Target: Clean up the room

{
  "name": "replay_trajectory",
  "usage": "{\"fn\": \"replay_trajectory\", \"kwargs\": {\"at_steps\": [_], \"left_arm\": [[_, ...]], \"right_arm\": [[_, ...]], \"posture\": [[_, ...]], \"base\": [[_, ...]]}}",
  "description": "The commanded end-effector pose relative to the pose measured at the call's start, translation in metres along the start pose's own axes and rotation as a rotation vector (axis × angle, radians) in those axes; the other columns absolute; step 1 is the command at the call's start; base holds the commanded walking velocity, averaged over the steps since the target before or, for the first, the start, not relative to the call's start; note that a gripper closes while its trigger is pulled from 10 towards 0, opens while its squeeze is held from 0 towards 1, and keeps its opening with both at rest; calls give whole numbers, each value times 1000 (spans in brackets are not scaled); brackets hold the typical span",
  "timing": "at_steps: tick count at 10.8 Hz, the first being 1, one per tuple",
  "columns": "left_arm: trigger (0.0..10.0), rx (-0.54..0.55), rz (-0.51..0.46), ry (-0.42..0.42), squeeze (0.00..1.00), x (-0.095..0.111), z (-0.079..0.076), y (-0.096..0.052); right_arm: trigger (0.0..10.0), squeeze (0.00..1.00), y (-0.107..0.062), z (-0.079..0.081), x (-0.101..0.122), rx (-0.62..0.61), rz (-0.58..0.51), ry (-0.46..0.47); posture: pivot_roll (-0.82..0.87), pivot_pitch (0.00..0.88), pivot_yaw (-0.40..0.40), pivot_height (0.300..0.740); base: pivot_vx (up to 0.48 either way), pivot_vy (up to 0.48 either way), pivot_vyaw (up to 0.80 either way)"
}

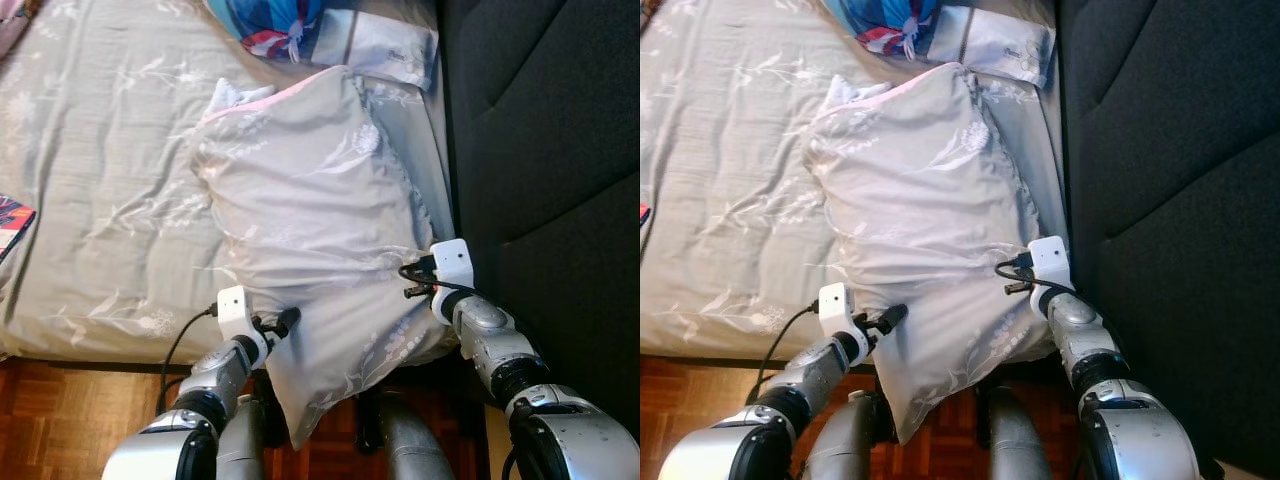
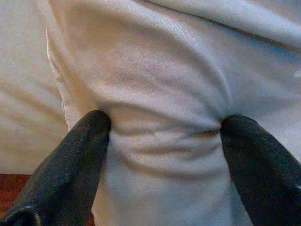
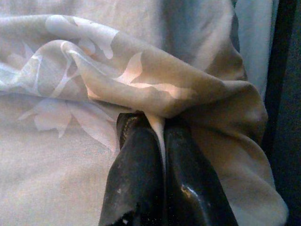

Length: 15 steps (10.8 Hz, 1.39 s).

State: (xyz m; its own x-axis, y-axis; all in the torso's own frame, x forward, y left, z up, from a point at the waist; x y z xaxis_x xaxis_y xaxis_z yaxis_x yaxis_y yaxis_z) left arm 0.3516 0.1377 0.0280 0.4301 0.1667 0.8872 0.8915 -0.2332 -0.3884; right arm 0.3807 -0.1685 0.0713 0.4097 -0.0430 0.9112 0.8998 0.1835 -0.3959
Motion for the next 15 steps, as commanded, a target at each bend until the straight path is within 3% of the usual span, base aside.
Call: {"fn": "replay_trajectory", "kwargs": {"at_steps": [1, 5, 11, 15], "left_arm": [[0, 21, 73, -45, 0, -26, 2, -6], [0, 37, 38, -80, 0, -20, 8, -6], [0, 21, 20, -85, 0, -20, 6, -7], [0, 29, -13, -74, 0, -9, 12, -6]], "right_arm": [[0, 0, -9, -17, -36, -58, 116, 29], [0, 0, -7, -14, -28, -47, 101, 31], [0, 0, -6, -9, -31, -32, 103, 52], [0, 0, -5, -4, -33, -23, 104, 73]], "posture": [[-109, 559, -148, 691], [-103, 551, -142, 691], [-77, 538, -115, 691], [-52, 518, -97, 691]], "base": [[0, 0, 0], [0, 0, 0], [0, 0, 0], [0, 0, 0]]}}
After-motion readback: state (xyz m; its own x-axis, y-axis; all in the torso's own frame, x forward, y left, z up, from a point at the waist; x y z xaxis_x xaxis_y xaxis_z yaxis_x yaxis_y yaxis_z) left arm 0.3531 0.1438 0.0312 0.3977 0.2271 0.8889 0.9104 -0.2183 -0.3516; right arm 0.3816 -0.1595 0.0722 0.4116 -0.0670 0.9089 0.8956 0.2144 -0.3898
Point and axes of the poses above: a point about 5 cm out from each wrist's last joint towards the gripper, its own y axis pointing out of the wrist towards the gripper, its own x axis along the axis of the wrist's last joint, z = x × y, the point moved 2 cm from there along y, pointing out of the wrist towards the gripper, and after that the axes turned 11 degrees about y, right-handed, at the moved point
